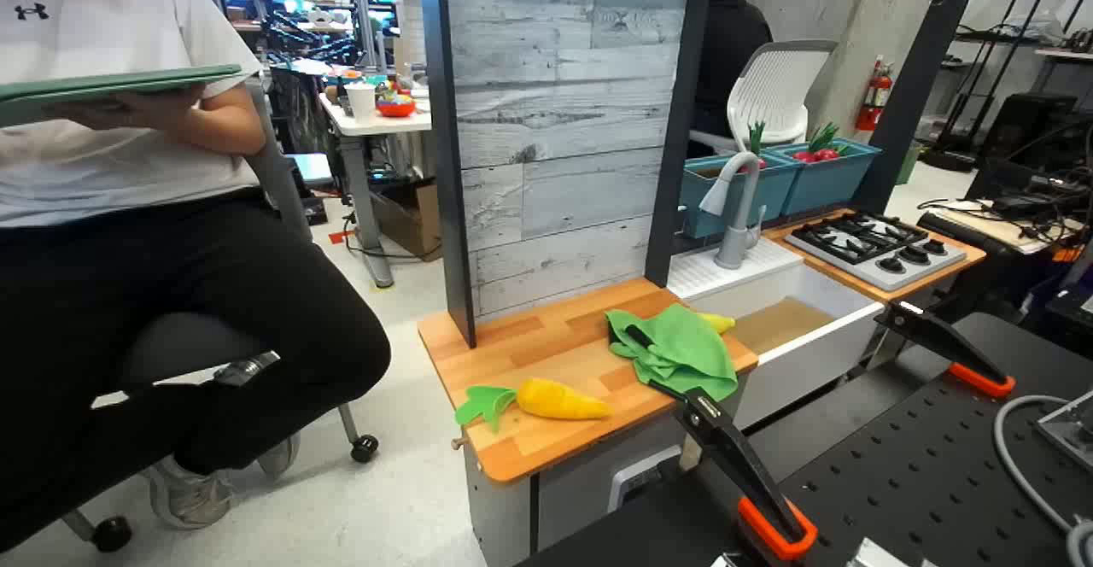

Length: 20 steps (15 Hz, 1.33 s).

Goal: Unfold the towel on the counter

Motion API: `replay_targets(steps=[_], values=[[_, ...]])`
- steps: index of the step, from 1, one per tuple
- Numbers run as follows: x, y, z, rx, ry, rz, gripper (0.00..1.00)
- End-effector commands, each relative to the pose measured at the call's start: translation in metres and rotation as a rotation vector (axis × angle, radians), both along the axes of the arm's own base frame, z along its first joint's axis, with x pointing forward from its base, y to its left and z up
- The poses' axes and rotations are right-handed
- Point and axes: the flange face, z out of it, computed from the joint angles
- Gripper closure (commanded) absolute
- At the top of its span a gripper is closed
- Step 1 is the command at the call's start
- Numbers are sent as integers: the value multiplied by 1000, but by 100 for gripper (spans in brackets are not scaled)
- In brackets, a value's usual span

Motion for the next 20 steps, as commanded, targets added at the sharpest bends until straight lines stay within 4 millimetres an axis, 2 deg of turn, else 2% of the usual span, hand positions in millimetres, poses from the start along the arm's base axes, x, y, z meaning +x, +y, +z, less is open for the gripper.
replay_targets(steps=[1,19,20], values=[[0,0,1,0,0,0,0],[0,0,1,0,0,0,0],[4,-2,-7,-11,-16,-19,0]])
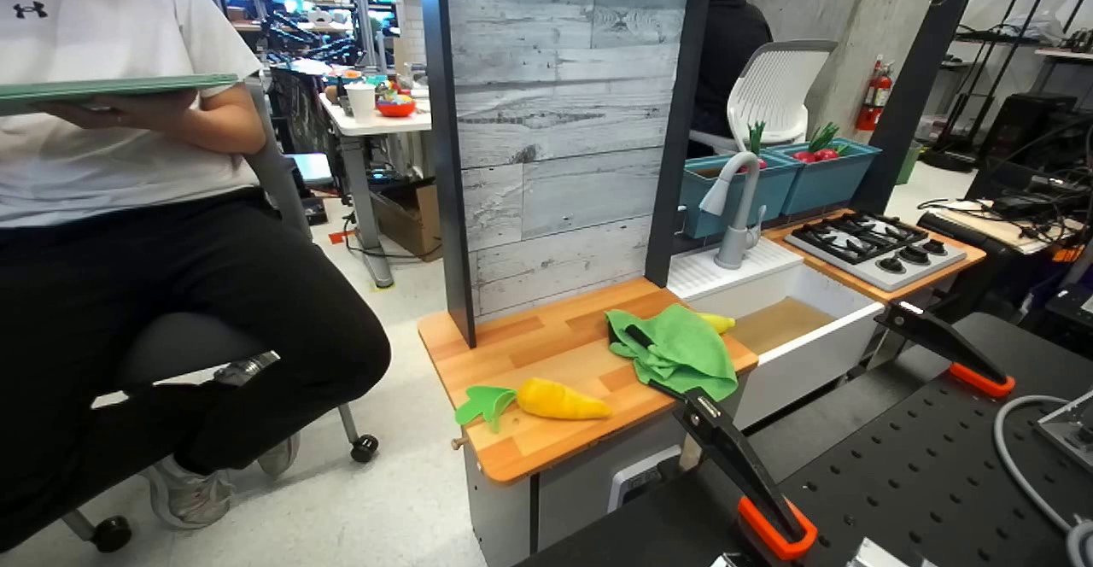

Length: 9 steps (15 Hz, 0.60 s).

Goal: Unfold the towel on the counter

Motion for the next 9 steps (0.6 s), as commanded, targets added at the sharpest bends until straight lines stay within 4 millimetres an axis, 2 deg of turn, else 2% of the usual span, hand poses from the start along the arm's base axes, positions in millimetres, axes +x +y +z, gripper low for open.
replay_targets(steps=[1,3,9], values=[[7,-6,-15,-11,-18,-31,0],[14,-16,-36,-13,-24,-61,0],[48,-52,-125,25,-108,-134,0]])
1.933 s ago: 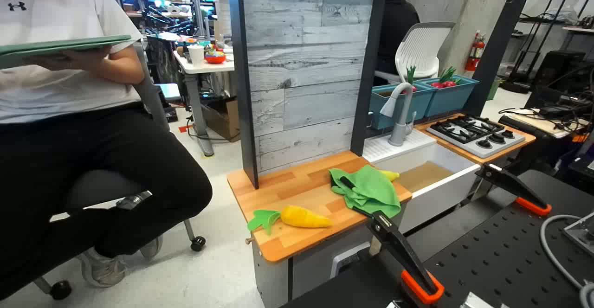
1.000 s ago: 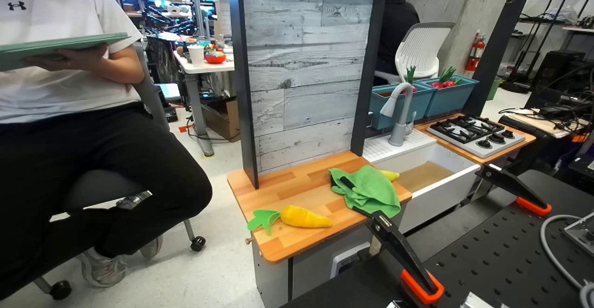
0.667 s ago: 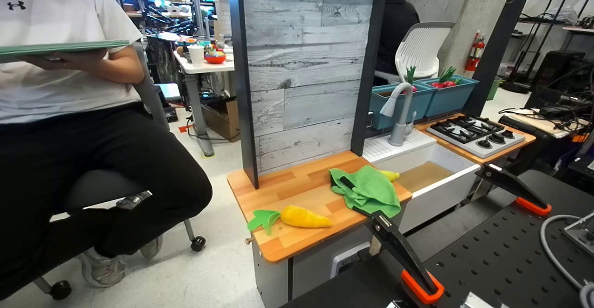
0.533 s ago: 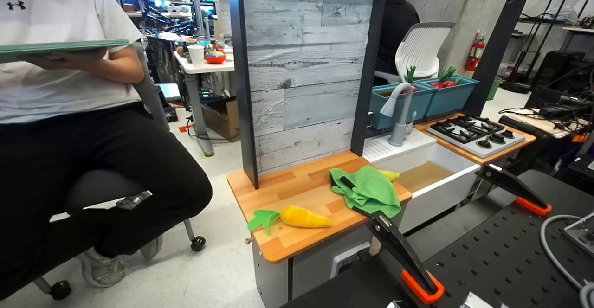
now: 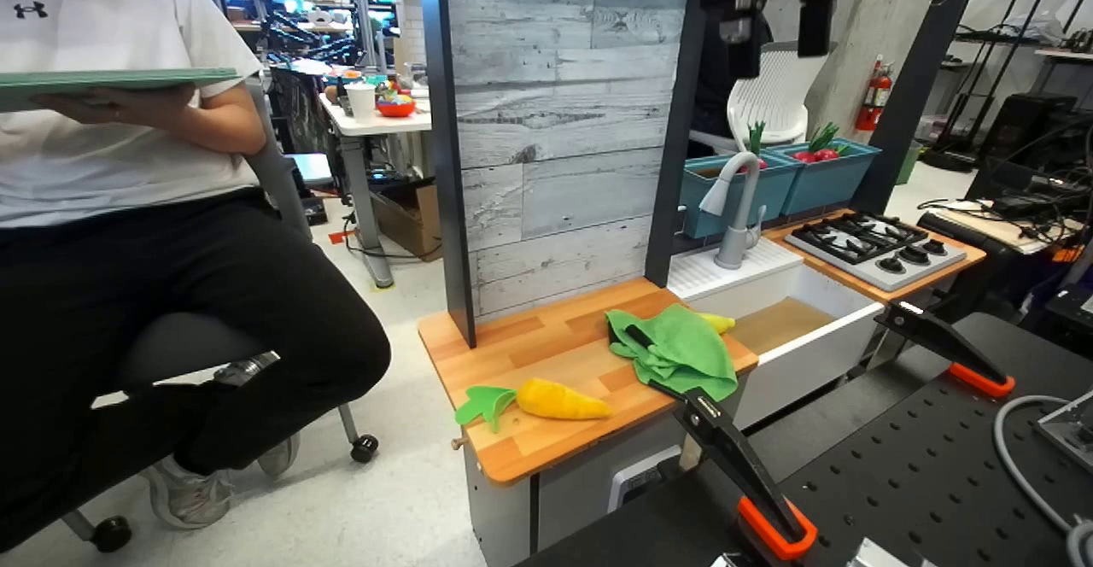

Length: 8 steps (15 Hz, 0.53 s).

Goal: Unfold the towel on the counter

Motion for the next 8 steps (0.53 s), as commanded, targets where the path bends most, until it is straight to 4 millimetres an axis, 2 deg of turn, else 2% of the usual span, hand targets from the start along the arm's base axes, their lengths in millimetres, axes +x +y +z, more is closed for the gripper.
replay_targets(steps=[1,8], values=[[24,-17,-51,10,-58,-30,0],[48,-29,-149,75,-108,-55,0]])
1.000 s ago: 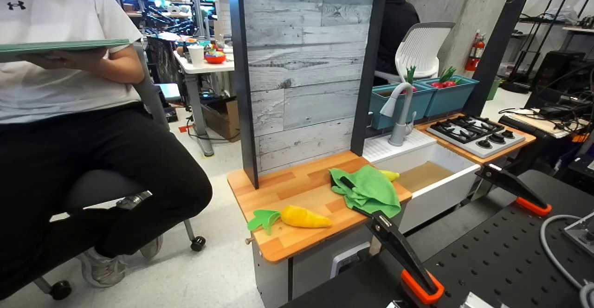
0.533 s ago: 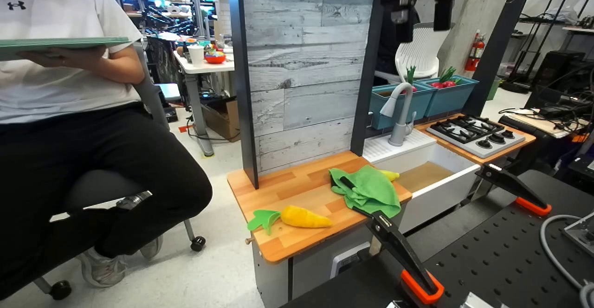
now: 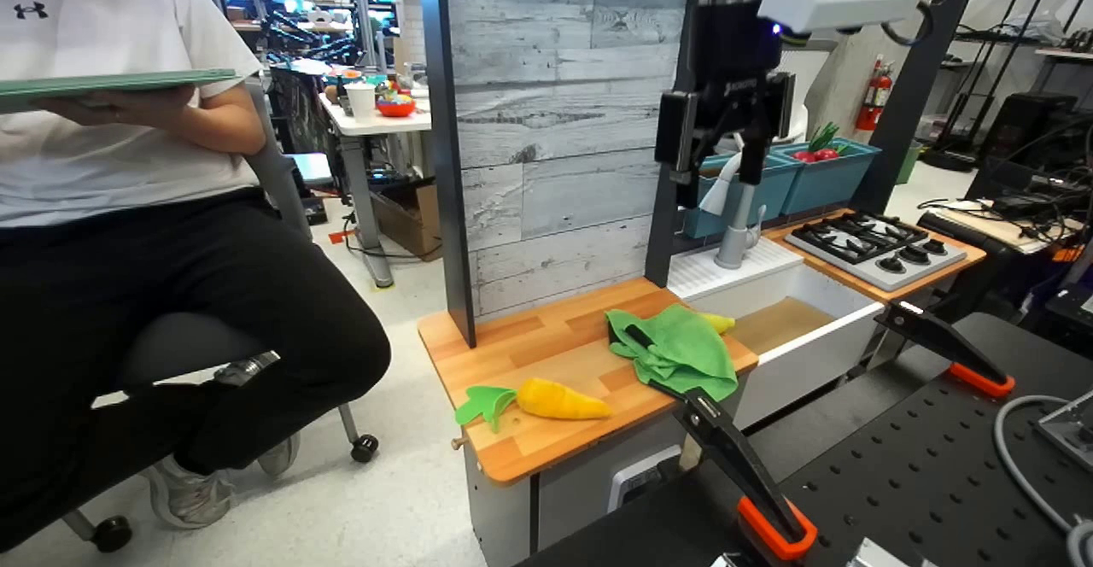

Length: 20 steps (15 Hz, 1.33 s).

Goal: Unfold the towel on the counter

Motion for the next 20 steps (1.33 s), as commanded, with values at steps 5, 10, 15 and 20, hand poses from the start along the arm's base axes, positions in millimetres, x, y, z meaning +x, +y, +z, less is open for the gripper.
replay_targets(steps=[5,10,15,20], values=[[9,-2,-53,18,-7,2,0],[13,-3,-59,14,0,-3,0],[20,2,-96,16,16,-34,0],[38,8,-129,16,17,-69,0]])
